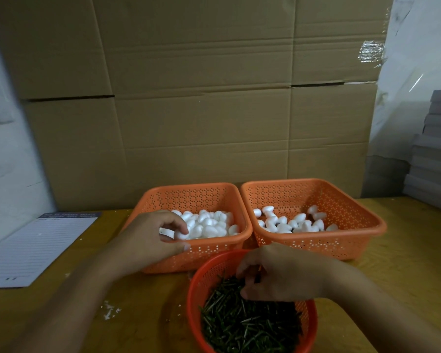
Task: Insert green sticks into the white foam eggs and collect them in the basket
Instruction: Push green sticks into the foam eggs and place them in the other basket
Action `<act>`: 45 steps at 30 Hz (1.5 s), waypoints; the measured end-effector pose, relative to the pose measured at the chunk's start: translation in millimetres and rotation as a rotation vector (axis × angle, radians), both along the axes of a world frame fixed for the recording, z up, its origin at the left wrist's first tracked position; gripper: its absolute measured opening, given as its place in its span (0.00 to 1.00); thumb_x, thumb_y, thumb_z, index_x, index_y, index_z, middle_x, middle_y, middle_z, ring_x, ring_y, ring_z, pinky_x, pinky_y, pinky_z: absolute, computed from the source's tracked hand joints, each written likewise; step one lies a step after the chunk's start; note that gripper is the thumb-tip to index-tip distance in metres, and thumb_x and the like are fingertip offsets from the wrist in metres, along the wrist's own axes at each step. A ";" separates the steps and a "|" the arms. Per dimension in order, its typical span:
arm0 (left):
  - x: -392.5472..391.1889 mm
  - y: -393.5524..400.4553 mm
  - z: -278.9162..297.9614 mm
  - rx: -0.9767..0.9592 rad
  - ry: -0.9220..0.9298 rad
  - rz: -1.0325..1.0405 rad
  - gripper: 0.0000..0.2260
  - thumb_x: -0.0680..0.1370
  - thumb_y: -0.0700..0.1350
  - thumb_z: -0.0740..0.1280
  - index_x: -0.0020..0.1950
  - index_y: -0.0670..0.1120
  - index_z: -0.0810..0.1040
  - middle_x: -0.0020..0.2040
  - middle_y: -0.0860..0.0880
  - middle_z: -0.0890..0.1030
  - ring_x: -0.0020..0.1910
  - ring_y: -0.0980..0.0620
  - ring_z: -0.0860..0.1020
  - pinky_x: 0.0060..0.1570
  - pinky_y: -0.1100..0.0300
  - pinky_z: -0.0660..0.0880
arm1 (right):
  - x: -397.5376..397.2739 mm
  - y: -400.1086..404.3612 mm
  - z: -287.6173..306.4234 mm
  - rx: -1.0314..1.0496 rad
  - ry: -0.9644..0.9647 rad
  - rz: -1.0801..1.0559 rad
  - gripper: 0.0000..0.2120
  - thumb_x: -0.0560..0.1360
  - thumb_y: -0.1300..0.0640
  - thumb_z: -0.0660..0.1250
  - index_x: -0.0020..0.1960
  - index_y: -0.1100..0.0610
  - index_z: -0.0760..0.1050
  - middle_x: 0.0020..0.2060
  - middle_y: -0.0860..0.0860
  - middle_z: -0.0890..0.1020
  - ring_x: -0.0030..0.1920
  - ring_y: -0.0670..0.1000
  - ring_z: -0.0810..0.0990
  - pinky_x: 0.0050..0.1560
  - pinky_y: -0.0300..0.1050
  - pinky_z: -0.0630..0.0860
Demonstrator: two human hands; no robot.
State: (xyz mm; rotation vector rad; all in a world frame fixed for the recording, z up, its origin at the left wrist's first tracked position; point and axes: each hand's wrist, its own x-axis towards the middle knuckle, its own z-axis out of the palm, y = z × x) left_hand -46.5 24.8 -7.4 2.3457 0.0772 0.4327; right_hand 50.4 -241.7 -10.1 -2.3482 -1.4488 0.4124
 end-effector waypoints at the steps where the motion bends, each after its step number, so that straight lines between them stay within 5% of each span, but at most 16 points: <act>1: -0.1 -1.3 0.3 -0.013 -0.028 -0.004 0.13 0.70 0.42 0.80 0.44 0.60 0.83 0.53 0.58 0.83 0.51 0.62 0.83 0.56 0.58 0.79 | 0.1 -0.1 -0.1 0.001 0.000 -0.001 0.18 0.76 0.43 0.70 0.64 0.46 0.77 0.49 0.42 0.82 0.44 0.38 0.79 0.43 0.32 0.73; 5: 1.9 -4.0 1.9 0.018 -0.187 0.036 0.14 0.72 0.39 0.77 0.44 0.59 0.83 0.50 0.62 0.83 0.53 0.64 0.81 0.49 0.67 0.79 | 0.0 -0.2 -0.3 0.006 -0.010 -0.007 0.17 0.76 0.43 0.70 0.63 0.45 0.77 0.50 0.41 0.82 0.45 0.38 0.79 0.44 0.31 0.72; 13: 1.6 -26.6 7.4 -0.083 -0.300 -0.149 0.26 0.69 0.43 0.75 0.61 0.68 0.77 0.52 0.57 0.82 0.58 0.57 0.81 0.53 0.63 0.79 | 0.2 0.4 -0.4 0.000 0.000 -0.010 0.18 0.76 0.43 0.69 0.64 0.46 0.76 0.50 0.42 0.82 0.45 0.38 0.79 0.43 0.30 0.70; 22: -1.2 -48.3 9.5 -0.084 -0.345 -0.206 0.24 0.74 0.31 0.73 0.56 0.61 0.84 0.53 0.60 0.78 0.57 0.57 0.80 0.52 0.66 0.78 | 0.9 0.5 -0.8 -0.006 0.000 -0.005 0.18 0.77 0.43 0.69 0.64 0.45 0.76 0.50 0.43 0.82 0.44 0.37 0.78 0.42 0.31 0.70; 28: -6.2 -58.2 18.9 -0.115 -0.299 -0.187 0.15 0.67 0.57 0.78 0.53 0.59 0.85 0.53 0.60 0.81 0.52 0.58 0.81 0.44 0.68 0.77 | 1.0 1.1 -0.4 -0.009 -0.010 -0.009 0.18 0.77 0.42 0.69 0.64 0.45 0.76 0.52 0.42 0.82 0.46 0.38 0.79 0.45 0.32 0.72; 32: -4.7 -58.9 17.9 -0.150 -0.273 -0.179 0.13 0.66 0.58 0.78 0.50 0.59 0.85 0.47 0.57 0.81 0.42 0.57 0.80 0.39 0.66 0.75 | 0.8 0.6 -0.3 -0.014 -0.006 -0.005 0.18 0.77 0.43 0.69 0.65 0.45 0.76 0.52 0.42 0.82 0.47 0.39 0.79 0.47 0.33 0.74; 36: -3.7 -59.3 14.2 -0.225 -0.218 -0.182 0.11 0.68 0.50 0.79 0.48 0.58 0.84 0.48 0.51 0.85 0.41 0.51 0.82 0.41 0.54 0.81 | 0.4 0.2 -0.7 -0.007 -0.008 -0.006 0.18 0.77 0.43 0.69 0.64 0.45 0.76 0.52 0.42 0.82 0.48 0.39 0.79 0.48 0.34 0.74; 45: -4.2 -60.5 10.4 -0.378 -0.156 -0.277 0.13 0.68 0.37 0.74 0.44 0.55 0.81 0.51 0.52 0.85 0.53 0.50 0.85 0.50 0.61 0.80 | -0.1 0.4 -0.9 0.006 -0.013 -0.003 0.17 0.77 0.43 0.68 0.64 0.45 0.76 0.51 0.41 0.81 0.44 0.37 0.78 0.44 0.30 0.70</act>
